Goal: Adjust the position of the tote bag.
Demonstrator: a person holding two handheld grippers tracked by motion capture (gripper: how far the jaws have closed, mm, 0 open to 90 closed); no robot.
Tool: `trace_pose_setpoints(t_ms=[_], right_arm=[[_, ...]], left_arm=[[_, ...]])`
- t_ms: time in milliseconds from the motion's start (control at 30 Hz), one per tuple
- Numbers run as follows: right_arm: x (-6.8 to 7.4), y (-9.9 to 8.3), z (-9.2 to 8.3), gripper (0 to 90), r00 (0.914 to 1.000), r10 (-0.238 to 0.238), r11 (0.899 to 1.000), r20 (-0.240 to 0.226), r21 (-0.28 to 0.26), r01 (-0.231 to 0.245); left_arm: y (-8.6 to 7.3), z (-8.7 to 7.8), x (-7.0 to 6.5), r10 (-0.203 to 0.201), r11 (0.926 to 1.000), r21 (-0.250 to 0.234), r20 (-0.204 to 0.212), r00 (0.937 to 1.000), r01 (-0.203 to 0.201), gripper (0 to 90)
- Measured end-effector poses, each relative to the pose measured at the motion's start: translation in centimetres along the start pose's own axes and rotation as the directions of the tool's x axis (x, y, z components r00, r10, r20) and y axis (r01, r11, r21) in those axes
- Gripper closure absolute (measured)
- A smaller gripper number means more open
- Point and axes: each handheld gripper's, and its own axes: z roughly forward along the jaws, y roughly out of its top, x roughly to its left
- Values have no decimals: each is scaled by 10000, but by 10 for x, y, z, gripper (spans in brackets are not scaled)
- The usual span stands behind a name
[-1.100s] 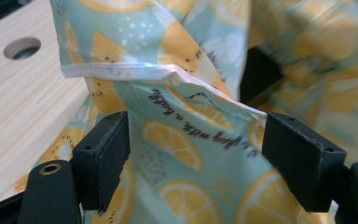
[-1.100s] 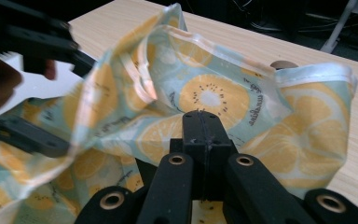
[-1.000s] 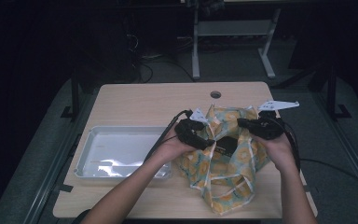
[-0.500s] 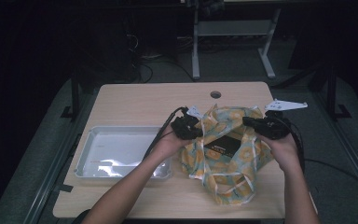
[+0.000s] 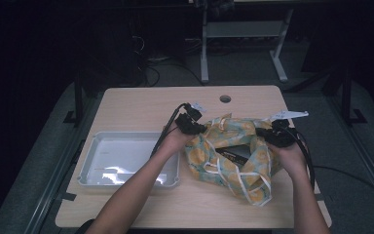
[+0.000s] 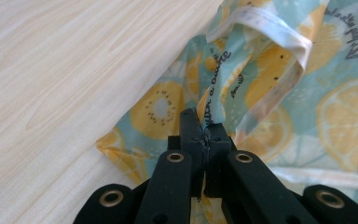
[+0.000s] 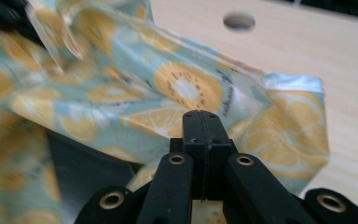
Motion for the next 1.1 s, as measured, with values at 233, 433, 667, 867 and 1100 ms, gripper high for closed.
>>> trace_pose_setpoints(t_ms=[233, 433, 667, 867, 1100], right_arm=[[-7, -12, 21, 897, 9998, 46, 9977, 185, 670, -58], [-10, -7, -1, 718, 9985, 541, 9980, -56, 316, -539], [5, 12, -41, 630, 9990, 326, 9994, -316, -131, -330], [30, 15, -52, 599, 9981, -141, 9993, -595, 324, 161], [31, 7, -48, 592, 9976, -34, 9986, -697, 523, 71]], left_arm=[[-6, 16, 8, -275, 9967, 768, -104, 9996, 282, 897], [-7, -2, 10, -732, 9971, 212, -60, 9973, 733, 638], [3, -45, 1, -423, 9919, -1185, 241, 9988, 449, 550], [9, -52, -29, 553, 9868, -1576, 1169, 9916, -364, 498], [17, -28, -53, 1372, 9851, -1243, 1538, 9785, -1186, 482]])
